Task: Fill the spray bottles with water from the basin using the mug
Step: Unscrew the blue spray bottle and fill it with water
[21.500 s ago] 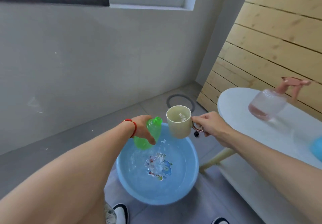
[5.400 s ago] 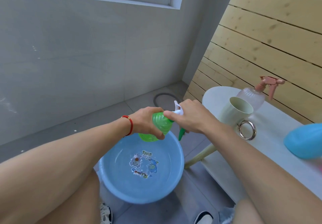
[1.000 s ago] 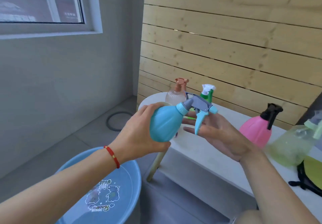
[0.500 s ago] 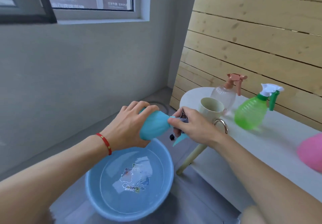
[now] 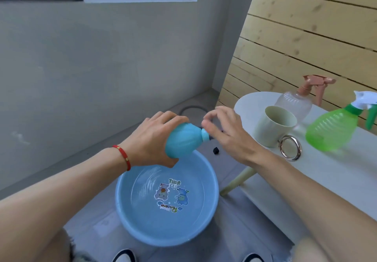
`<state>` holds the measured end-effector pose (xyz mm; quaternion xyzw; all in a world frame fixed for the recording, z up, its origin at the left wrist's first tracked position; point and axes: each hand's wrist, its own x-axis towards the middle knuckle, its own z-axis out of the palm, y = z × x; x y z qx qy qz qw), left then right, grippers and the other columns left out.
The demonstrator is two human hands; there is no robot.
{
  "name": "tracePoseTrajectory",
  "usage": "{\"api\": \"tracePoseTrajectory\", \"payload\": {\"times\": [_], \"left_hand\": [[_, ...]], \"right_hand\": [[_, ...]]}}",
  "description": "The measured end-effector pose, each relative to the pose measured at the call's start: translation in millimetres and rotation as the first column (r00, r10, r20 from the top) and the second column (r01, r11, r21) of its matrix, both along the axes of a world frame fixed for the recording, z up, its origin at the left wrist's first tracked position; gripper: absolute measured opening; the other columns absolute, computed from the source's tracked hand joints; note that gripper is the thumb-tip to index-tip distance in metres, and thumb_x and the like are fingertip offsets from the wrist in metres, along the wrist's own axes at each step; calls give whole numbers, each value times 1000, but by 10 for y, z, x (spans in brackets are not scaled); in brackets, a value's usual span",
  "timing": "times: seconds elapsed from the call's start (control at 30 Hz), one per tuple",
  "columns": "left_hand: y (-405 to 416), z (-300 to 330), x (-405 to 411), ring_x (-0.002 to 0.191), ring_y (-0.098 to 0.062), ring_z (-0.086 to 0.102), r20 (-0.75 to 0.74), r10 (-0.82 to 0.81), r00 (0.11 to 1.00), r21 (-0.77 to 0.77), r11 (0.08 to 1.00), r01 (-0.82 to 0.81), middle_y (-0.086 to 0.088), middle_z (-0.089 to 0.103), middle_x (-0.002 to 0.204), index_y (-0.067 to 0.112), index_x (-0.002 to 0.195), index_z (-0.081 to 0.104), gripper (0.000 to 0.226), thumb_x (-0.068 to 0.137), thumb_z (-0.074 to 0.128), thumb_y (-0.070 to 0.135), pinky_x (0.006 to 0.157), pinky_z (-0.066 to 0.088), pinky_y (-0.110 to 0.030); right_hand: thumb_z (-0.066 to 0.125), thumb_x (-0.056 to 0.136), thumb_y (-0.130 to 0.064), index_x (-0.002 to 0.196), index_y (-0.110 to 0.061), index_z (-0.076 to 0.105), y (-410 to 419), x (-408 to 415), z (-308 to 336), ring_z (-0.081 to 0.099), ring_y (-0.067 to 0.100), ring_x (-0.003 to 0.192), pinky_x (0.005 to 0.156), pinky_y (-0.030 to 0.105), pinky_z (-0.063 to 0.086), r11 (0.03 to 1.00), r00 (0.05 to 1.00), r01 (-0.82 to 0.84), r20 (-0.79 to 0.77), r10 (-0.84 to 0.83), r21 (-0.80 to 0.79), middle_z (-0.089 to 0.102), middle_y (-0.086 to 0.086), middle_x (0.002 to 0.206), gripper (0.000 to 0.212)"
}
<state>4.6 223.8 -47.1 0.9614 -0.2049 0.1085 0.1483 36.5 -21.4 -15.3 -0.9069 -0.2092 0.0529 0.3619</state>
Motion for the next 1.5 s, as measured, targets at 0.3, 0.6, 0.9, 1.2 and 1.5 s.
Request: {"api": "tracePoseTrajectory", "payload": {"times": [0.3,0.6,0.9,1.2,1.5], "left_hand": [[108,-158,23,108,-20,48,-56,69,996,66,996,-65,10,50,122,41,141,41,97,51,72,61,85,49,-40],[127,-161,60,106,-20,53,-85,65,994,-225,971,-83,10,52,119,34,137,49,93,50,78,52,93,52,-41],[35,-179,33,112,-7,57,-109,-141,984,-296,950,103,16,56,124,37,136,50,90,56,91,36,96,46,-19],[-444,-162,99,119,-6,56,-114,-276,954,-279,931,236,20,54,133,37,142,47,97,57,92,43,102,46,-26],[-915,-202,194,110,-2,53,-109,-326,939,-244,924,293,16,55,129,32,141,48,96,58,95,42,92,36,-5]], "right_hand": [[74,83,-7,143,-18,46,85,41,-23,66,18,109,95,34,55,959,969,158,-226,-103,236,68,4,118,67],[57,100,-12,141,-25,53,29,47,-90,63,9,121,106,38,53,955,990,52,-140,-11,293,62,-4,134,43],[65,92,2,108,-24,76,-437,-59,97,67,24,95,85,40,56,985,999,14,43,-21,173,76,-2,98,33],[68,91,5,108,-16,76,-1375,-582,350,71,5,92,90,19,56,921,968,249,-62,-242,300,79,2,101,28],[58,95,8,108,-5,73,-2658,-1138,235,71,18,84,71,27,58,695,769,639,-250,-589,329,77,9,88,24]]}}
